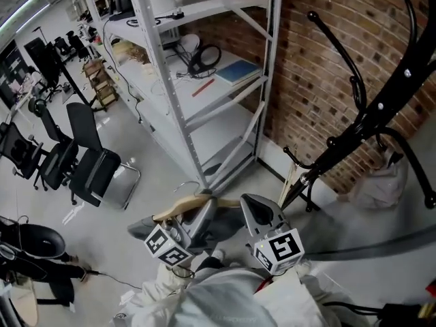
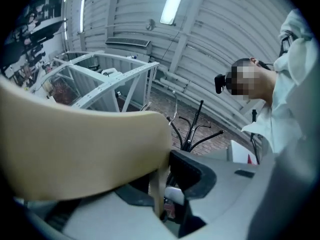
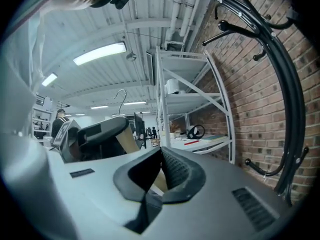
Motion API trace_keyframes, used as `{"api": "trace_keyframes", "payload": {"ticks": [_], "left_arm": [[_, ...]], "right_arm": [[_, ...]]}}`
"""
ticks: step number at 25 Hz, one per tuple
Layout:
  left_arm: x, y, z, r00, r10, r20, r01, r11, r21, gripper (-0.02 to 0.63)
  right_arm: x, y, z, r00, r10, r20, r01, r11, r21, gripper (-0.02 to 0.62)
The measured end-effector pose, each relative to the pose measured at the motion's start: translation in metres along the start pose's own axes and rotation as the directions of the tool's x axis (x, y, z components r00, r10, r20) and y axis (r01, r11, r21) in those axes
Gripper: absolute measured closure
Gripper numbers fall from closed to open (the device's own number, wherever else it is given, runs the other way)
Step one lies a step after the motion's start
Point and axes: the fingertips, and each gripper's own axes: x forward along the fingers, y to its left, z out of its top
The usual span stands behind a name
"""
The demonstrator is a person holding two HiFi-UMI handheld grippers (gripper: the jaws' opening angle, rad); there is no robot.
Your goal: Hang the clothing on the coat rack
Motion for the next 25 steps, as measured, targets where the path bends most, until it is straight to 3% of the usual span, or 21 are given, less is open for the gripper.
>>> {"api": "trace_keyframes", "payload": {"ticks": [5,11,16,25], "left_arm": [[0.025,0.019,-0.003,0.991,-0.129,-0.041,0.126,0.988,-0.085,0.503],[0.042,0.027,-0.010,0.956,-0.279,-0.088,0.260,0.948,-0.183,0.505],[0.047,0.021,-0.019,0.911,-0.393,-0.126,0.355,0.901,-0.250,0.503],[0.051,-0.012,-0.041,0.808,-0.567,-0.162,0.488,0.797,-0.355,0.505]], "right_arm": [[0.008,-0.021,0.004,0.988,-0.157,0.014,0.157,0.988,0.002,0.571],[0.006,-0.034,0.003,0.943,-0.332,0.024,0.332,0.943,0.015,0.571],[-0.004,-0.033,0.004,0.891,-0.453,0.022,0.453,0.891,0.013,0.571],[-0.052,-0.025,-0.003,0.763,-0.647,0.002,0.646,0.763,0.024,0.571]]}}
